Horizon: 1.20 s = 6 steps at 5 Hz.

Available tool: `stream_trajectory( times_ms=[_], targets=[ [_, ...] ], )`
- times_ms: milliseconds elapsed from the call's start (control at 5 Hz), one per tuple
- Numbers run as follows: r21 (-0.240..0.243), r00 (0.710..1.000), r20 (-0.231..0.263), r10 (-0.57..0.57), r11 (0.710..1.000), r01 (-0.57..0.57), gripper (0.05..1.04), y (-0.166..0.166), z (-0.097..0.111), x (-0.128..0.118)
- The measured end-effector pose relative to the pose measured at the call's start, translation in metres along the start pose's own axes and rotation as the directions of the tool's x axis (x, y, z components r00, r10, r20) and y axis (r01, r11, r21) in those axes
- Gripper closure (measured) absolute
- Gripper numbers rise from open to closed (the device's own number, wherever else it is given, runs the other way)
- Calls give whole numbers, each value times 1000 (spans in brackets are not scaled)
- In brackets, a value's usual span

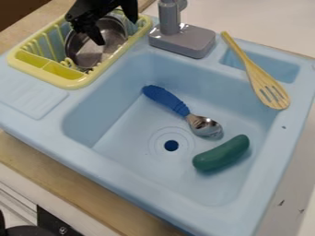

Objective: Take the basin and moved it on the right

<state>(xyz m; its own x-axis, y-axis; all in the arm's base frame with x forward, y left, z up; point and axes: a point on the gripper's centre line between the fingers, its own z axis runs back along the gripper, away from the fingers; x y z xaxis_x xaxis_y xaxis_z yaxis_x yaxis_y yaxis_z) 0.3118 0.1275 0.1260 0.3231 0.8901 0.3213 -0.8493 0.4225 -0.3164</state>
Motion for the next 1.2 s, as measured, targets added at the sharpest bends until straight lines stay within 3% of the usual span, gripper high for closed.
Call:
stream_trajectory(
  times_ms=[200,600,1000,1200],
  targets=[
    [13,1000,-6,-26,1000,27,93,-1,-8,3],
    [-26,998,-4,-65,998,65,93,-2,-14,6],
    [-27,996,-25,-85,996,85,93,5,-15,7],
    [-54,994,-55,-96,994,93,118,13,-20,3]
  ],
)
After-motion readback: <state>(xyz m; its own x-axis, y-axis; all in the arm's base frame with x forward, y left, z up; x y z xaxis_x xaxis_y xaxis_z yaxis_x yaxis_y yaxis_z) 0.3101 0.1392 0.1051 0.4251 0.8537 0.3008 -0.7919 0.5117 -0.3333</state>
